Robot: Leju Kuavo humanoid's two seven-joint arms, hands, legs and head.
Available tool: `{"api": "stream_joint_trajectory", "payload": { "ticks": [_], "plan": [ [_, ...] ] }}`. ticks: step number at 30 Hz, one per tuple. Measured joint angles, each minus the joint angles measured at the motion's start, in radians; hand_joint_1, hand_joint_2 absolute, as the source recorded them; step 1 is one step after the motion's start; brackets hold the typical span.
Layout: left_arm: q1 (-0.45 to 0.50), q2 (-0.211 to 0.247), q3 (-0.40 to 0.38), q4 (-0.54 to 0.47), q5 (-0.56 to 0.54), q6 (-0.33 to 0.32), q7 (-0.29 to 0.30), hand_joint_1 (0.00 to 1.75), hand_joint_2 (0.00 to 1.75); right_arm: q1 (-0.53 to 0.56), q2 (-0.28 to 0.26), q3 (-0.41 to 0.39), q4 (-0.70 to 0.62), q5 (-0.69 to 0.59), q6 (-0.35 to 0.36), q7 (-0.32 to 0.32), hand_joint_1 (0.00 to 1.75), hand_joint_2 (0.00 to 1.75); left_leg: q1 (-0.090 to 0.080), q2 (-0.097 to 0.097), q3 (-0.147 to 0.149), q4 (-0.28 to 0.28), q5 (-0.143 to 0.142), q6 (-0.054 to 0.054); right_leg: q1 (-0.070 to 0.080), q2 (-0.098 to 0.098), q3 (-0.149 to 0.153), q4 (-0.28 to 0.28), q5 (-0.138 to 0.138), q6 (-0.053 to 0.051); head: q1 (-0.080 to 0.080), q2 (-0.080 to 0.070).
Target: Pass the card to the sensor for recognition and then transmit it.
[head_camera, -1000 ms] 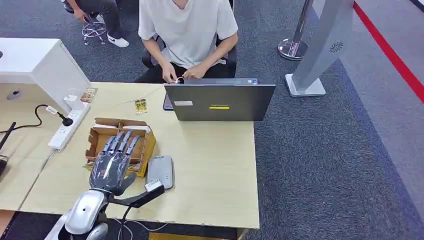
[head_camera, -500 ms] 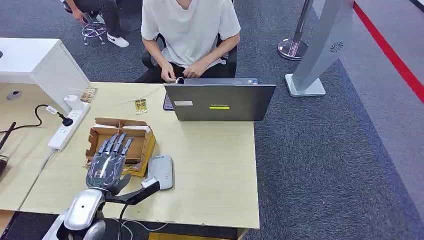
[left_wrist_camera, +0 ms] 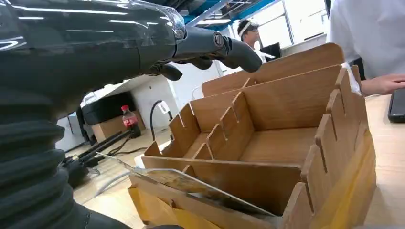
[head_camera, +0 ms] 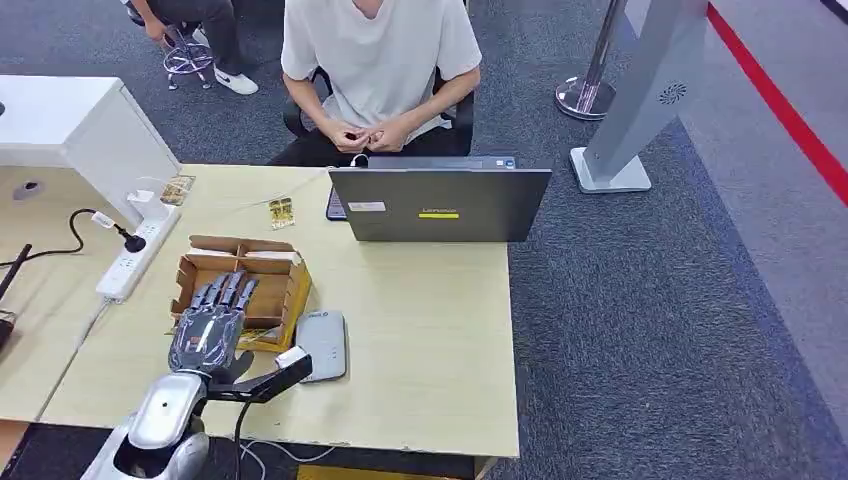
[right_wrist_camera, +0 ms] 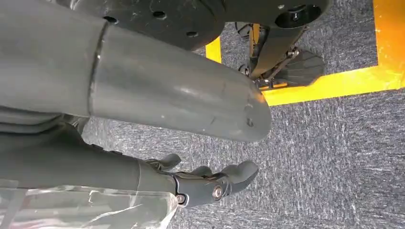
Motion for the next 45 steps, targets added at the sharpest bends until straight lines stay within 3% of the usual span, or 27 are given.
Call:
{"api": "stream_joint_trajectory", "payload": {
  "ticks": [4,5,18,19,32,37,45],
  "plan": [
    [-0.001,-0.003,0.008,0.008,0.000,0.000,0.000,0.00,1.75,0.000,0.000,0.000,0.000,0.000,0.002,0.000,0.00,0.00,0.000,0.000,0.000,0.000,0.000,0.000,0.000,0.000,0.000,0.000,0.000,0.000,0.000,0.000],
    [-0.001,-0.003,0.009,0.008,0.000,0.000,0.000,1.75,1.75,0.000,0.000,0.000,0.000,0.000,0.003,0.000,0.00,0.00,0.000,0.000,0.000,0.000,0.000,0.000,0.000,0.000,0.000,0.000,0.000,0.000,0.000,0.000],
    [-0.001,-0.005,0.013,0.008,0.018,-0.005,-0.004,1.75,1.75,0.000,0.000,0.000,0.000,0.000,0.003,0.001,0.00,0.00,0.000,0.000,0.000,0.000,0.000,0.000,0.000,0.000,0.000,0.000,0.000,0.000,0.000,0.000],
    [-0.001,-0.007,0.013,0.008,0.026,-0.003,-0.008,1.75,1.75,0.000,-0.001,0.000,0.000,0.001,0.007,0.003,0.00,1.75,0.000,0.000,0.000,0.000,0.000,0.000,0.000,0.000,0.000,0.000,0.000,0.000,0.000,0.000],
    [-0.001,-0.013,0.016,0.008,0.043,0.016,-0.028,1.75,1.75,0.000,-0.002,0.000,-0.002,0.003,0.012,0.003,0.00,1.75,0.000,0.000,0.000,0.000,0.000,0.000,0.000,0.000,0.000,0.000,0.000,0.000,0.000,0.000],
    [0.013,-0.032,0.011,-0.053,0.046,0.140,-0.116,1.75,1.75,0.002,-0.001,0.000,-0.003,-0.006,0.014,-0.005,0.00,1.75,0.000,0.000,0.000,0.000,0.000,0.000,0.000,0.000,0.000,0.000,0.000,0.000,0.000,0.000],
    [0.047,-0.049,-0.099,-0.318,0.007,0.293,-0.153,1.75,1.75,0.005,-0.001,-0.006,-0.007,-0.012,0.011,-0.019,0.00,1.75,0.000,0.000,0.000,0.000,0.000,0.000,0.000,0.000,0.000,0.000,0.000,0.000,0.000,0.000]
  ]
}}
